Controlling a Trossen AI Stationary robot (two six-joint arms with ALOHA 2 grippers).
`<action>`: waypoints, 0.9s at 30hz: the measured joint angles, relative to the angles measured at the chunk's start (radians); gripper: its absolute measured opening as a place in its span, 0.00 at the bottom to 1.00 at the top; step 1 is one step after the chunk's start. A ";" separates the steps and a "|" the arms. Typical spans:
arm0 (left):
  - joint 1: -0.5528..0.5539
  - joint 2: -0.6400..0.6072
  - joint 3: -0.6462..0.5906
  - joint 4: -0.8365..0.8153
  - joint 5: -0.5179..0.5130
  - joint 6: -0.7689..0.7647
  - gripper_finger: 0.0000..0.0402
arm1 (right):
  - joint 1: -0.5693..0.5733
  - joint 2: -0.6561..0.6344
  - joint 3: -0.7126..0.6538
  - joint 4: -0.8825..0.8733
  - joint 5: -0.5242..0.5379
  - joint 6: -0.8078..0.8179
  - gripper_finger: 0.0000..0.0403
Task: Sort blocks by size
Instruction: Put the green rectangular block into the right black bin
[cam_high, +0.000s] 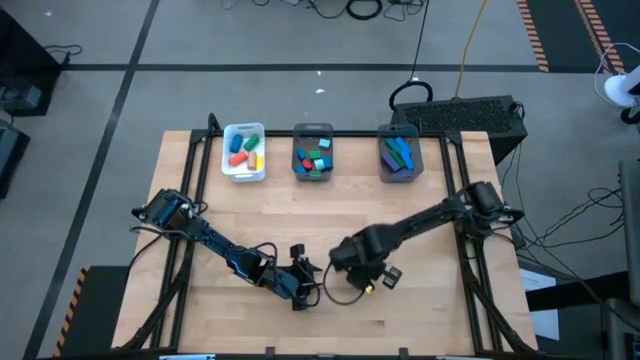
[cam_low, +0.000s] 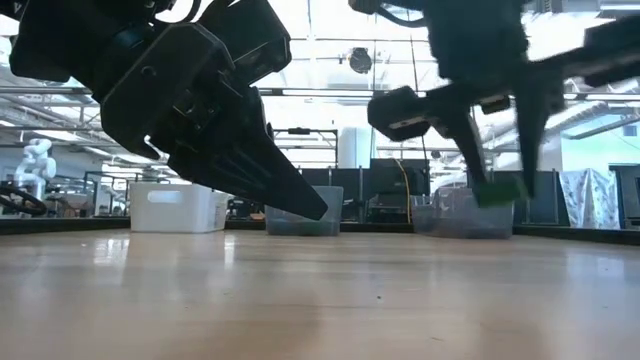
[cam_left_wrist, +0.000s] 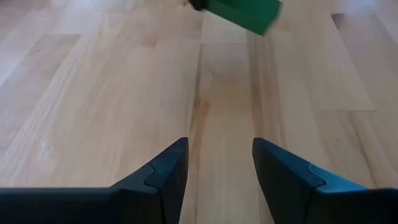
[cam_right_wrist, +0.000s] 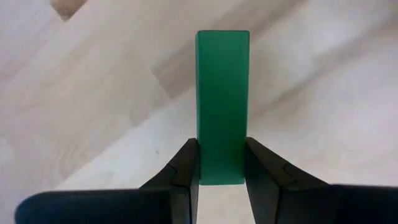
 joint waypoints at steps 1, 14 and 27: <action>0.000 0.000 0.000 0.000 0.001 0.000 0.45 | -0.014 -0.013 0.000 -0.007 0.000 0.000 0.19; 0.000 0.000 0.000 -0.029 0.005 -0.023 0.45 | -0.246 -0.237 0.000 -0.136 0.007 0.000 0.20; 0.000 0.000 0.000 -0.027 0.005 -0.023 0.45 | -0.524 -0.386 0.000 -0.213 0.118 0.085 0.20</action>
